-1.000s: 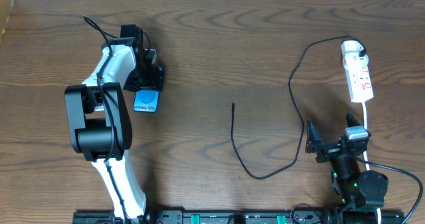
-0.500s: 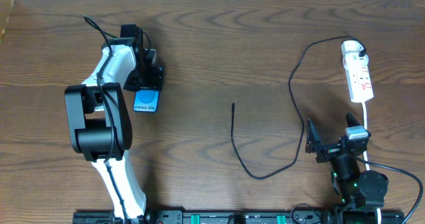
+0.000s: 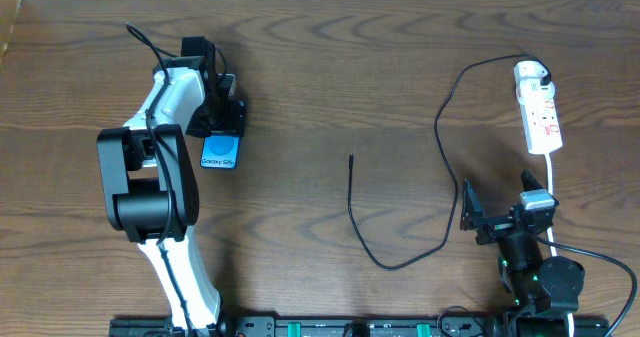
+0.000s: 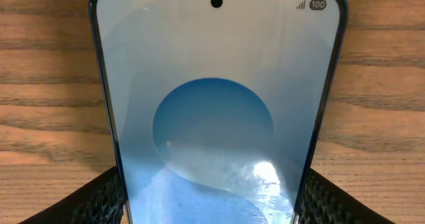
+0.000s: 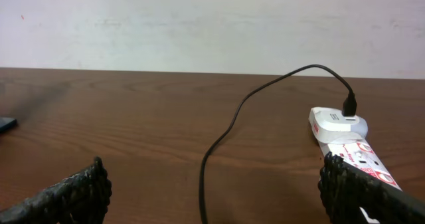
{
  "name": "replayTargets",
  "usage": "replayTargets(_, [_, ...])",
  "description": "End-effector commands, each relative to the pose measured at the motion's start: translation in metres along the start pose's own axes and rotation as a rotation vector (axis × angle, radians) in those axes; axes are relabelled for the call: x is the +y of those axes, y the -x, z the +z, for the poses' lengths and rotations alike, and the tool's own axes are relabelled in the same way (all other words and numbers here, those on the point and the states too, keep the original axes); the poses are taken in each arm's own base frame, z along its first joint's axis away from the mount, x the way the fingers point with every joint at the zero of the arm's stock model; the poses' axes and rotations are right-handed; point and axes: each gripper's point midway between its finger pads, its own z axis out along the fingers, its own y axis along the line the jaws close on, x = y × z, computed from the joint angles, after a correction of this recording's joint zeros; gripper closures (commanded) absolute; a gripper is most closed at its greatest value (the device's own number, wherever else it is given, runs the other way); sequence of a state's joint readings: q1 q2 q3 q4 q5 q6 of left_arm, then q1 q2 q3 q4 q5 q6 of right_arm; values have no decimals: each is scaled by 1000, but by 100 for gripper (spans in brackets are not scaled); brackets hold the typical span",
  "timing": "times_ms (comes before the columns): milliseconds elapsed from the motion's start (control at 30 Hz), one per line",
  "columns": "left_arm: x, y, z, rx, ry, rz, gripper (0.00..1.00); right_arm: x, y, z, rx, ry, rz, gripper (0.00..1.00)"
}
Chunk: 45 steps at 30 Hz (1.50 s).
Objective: Plug charger to phone and switch on socket
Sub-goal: 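Close the left gripper on the phone's bottom edge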
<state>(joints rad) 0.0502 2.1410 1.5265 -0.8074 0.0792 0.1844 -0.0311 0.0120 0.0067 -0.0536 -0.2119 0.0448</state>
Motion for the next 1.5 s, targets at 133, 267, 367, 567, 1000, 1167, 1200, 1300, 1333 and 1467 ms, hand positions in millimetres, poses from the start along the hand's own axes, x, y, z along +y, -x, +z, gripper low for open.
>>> replayTargets(133, [-4,-17,17,63,-22,2,48,3,0,0,0,10,2,1])
replayTargets(267, [-4,-17,17,63,-22,2,53,3,0,0,0,10,2,1])
replayTargets(367, [-4,-17,17,63,-22,2,59,3,0,0,0,10,2,1])
replayTargets(567, [-4,-17,17,62,-22,2,70,3,0,0,0,10,2,1])
replayTargets(1000, [-3,-17,17,62,-22,2,92,3,0,0,0,10,2,1])
replayTargets(1167, [-3,-17,17,63,-22,2,92,3,0,0,0,10,2,1])
replayTargets(1200, [-3,-17,17,63,-22,2,92,3,0,0,0,10,2,1])
replayTargets(1300, [-3,-16,16,58,-22,3,92,3,0,0,0,10,2,1])
replayTargets(1333, [-3,-16,15,57,-21,3,93,3,0,0,0,9,2,1])
replayTargets(1467, [-3,-14,13,49,-20,3,93,3,0,0,0,10,2,1])
